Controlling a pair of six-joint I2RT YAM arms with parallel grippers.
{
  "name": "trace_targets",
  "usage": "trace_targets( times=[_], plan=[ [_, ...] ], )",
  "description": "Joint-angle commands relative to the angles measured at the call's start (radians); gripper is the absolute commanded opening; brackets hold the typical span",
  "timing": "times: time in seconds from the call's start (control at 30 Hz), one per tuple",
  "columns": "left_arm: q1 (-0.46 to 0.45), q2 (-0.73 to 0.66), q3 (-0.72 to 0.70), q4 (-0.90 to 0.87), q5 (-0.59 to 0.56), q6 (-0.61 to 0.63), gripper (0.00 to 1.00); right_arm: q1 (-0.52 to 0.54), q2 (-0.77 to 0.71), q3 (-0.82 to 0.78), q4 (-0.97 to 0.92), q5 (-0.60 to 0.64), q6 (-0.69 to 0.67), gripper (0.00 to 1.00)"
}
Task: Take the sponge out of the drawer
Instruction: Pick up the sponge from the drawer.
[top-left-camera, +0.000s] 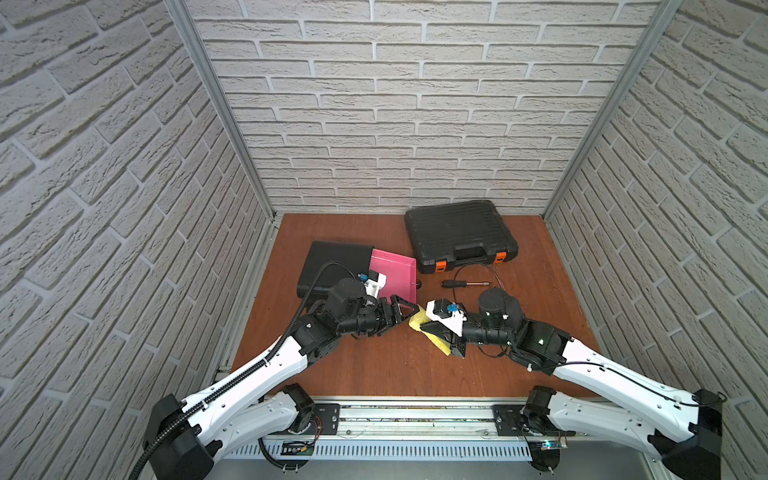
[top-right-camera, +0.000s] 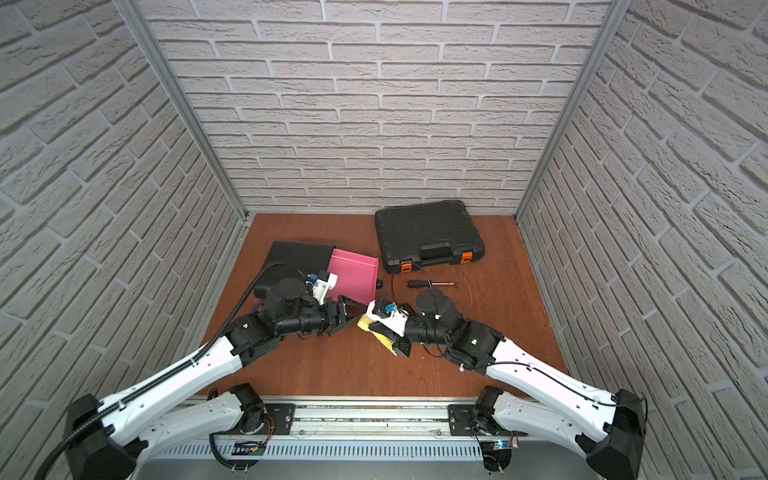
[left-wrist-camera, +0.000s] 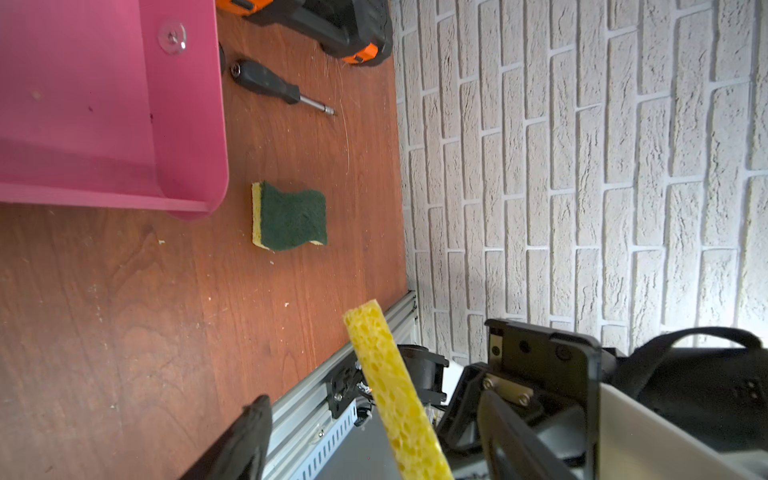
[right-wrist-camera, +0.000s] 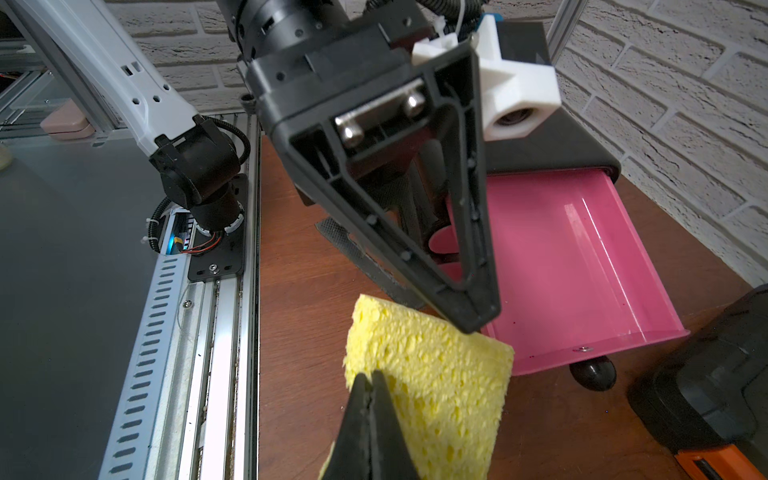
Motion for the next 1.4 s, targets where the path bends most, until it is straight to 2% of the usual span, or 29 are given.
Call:
trace_targets(
  times=[0.0,0.33,0.57,0.73,0.83,0.93,1.0,1.03,1.13,1.27,1.37],
  plan=[
    [0.006,0.007,0.021,0.087,0.067,-0.024,0.74,0.011,0.004,0.005,0.021,-0.002,-0.012,0.03],
    [-0.004,0.062,-0.004,0.167,0.095,-0.059,0.48,0.016,0.039,0.023,0.033,0.031,-0.004,0.03],
    [-0.009,0.079,-0.008,0.162,0.095,-0.047,0.24,0.021,0.066,0.028,0.088,0.022,0.01,0.03],
    [-0.01,0.076,0.004,0.133,0.075,-0.002,0.0,0.026,0.084,0.042,0.082,0.048,0.02,0.03],
    [-0.018,0.061,0.014,0.067,0.0,0.085,0.0,0.026,0.093,0.051,0.085,0.097,0.058,0.05],
    [-0.018,0.042,-0.007,0.076,-0.065,0.124,0.0,0.026,0.104,0.075,0.08,0.123,0.099,0.22],
    [-0.021,0.028,-0.019,0.096,-0.109,0.159,0.0,0.026,0.104,0.081,0.087,0.16,0.127,0.44],
    [-0.026,0.019,-0.032,0.122,-0.136,0.182,0.0,0.026,0.1,0.082,0.096,0.182,0.143,0.52],
    [-0.043,-0.011,-0.088,0.195,-0.258,0.233,0.0,0.025,0.077,0.072,0.137,0.252,0.212,0.6],
    [-0.062,-0.023,-0.167,0.34,-0.344,0.24,0.0,0.025,0.055,0.043,0.215,0.335,0.302,0.72],
    [-0.133,-0.023,-0.186,0.387,-0.435,0.311,0.0,0.025,0.062,0.056,0.199,0.438,0.367,0.76]
  ],
)
